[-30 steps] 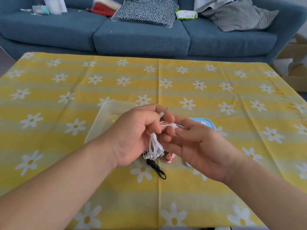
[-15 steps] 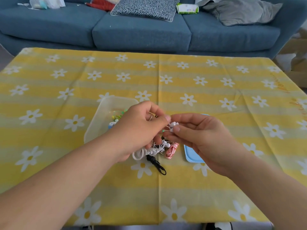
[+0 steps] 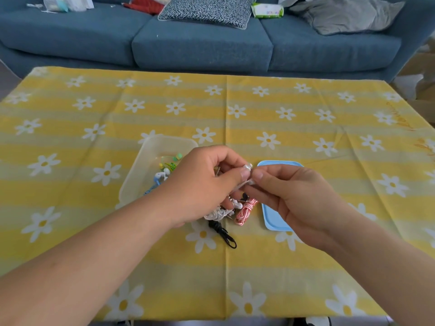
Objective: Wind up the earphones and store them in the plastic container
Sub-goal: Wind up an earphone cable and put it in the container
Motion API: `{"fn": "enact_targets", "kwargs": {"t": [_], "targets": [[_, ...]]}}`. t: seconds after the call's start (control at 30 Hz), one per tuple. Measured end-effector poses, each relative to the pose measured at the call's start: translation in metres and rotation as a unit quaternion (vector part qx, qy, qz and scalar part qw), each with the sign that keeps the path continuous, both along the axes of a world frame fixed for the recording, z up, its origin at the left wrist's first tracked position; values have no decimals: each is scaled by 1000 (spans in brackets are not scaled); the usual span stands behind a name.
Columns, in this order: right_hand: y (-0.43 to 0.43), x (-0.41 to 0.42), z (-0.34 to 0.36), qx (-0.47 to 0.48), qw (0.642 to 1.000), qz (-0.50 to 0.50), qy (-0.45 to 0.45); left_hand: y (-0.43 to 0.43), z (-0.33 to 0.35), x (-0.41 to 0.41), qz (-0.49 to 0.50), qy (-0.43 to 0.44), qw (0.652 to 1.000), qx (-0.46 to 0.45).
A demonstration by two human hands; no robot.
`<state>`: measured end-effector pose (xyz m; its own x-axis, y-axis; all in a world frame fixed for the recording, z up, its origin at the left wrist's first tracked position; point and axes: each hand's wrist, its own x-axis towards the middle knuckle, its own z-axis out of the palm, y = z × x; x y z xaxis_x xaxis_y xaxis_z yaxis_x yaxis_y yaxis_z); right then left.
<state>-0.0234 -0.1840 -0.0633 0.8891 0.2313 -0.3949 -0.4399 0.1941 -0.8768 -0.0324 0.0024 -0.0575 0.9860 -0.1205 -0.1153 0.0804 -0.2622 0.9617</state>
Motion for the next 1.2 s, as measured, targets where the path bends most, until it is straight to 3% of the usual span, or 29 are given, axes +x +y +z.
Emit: {"fn": "enact_targets", "kwargs": {"t": [0.17,0.4,0.5,0.63,0.77,0.9,1.07,1.2], "targets": [[1,-2,-4,-75,997,1,-11,-4,-2,-2,37,13,999,-37],[-6,-1,2,48,996,-35,66,-11,-9,0,67,40,993,-88],[-9,-2,2,49,997,-30,54,-17,-8,0,60,50,992,-102],[-14,-6,4,-63,997,22,-24,-29,-11,0,60,64,993,-85],[-27,-9,4,-204,976,-2,-80,-46,-17,-2,55,79,992,-84],[-46,-8,9,-270,958,-15,-94,-59,-19,0,57,86,990,-93],[-93,10,-7,-362,923,-103,-86,-63,-27,0,54,97,991,-74],[-96,15,-29,-443,892,-49,-83,-64,-27,-3,53,96,992,-68]]}}
